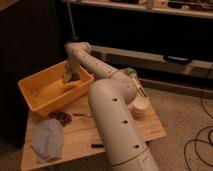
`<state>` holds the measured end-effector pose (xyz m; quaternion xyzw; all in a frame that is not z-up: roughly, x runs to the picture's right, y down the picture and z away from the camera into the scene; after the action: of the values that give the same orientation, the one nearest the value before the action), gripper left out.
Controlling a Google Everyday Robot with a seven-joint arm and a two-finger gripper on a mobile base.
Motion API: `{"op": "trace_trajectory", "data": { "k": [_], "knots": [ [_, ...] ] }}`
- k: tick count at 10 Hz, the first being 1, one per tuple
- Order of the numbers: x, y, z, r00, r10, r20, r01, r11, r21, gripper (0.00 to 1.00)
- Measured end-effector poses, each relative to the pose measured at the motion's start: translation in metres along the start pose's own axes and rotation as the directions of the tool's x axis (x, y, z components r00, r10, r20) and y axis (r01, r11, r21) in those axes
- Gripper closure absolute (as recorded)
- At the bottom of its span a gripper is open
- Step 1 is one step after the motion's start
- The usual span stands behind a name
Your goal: Wipe tray with sponge
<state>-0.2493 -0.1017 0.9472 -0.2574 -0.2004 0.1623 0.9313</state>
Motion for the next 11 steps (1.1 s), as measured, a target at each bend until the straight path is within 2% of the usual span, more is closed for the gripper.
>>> {"op": "trace_trajectory", "data": {
  "k": [1, 3, 4, 5, 6, 7, 9, 10, 11],
  "knots": [
    [-0.024, 0.004, -0.012, 0.999, -0.032, 0.02, 0.032, 0.999, -0.002, 1.0],
    [-0.041, 0.03, -0.013, 0.995, -0.089, 0.036, 0.09, 0.996, -0.01, 1.0],
    [-0.05, 0.049, -0.012, 0.992, -0.116, 0.049, 0.117, 0.993, -0.017, 1.0],
    [-0.063, 0.078, -0.012, 0.985, -0.157, 0.068, 0.159, 0.987, -0.028, 1.0],
    [-0.067, 0.088, -0.013, 0.982, -0.174, 0.076, 0.176, 0.984, -0.032, 1.0],
    [-0.076, 0.111, -0.014, 0.974, -0.205, 0.097, 0.21, 0.977, -0.044, 1.0],
    [-0.084, 0.133, -0.016, 0.959, -0.255, 0.125, 0.263, 0.963, -0.057, 1.0],
    [-0.084, 0.137, -0.017, 0.957, -0.258, 0.134, 0.268, 0.962, -0.06, 1.0],
    [-0.074, 0.139, -0.017, 0.962, -0.236, 0.139, 0.247, 0.967, -0.067, 1.0]
  ]
}}
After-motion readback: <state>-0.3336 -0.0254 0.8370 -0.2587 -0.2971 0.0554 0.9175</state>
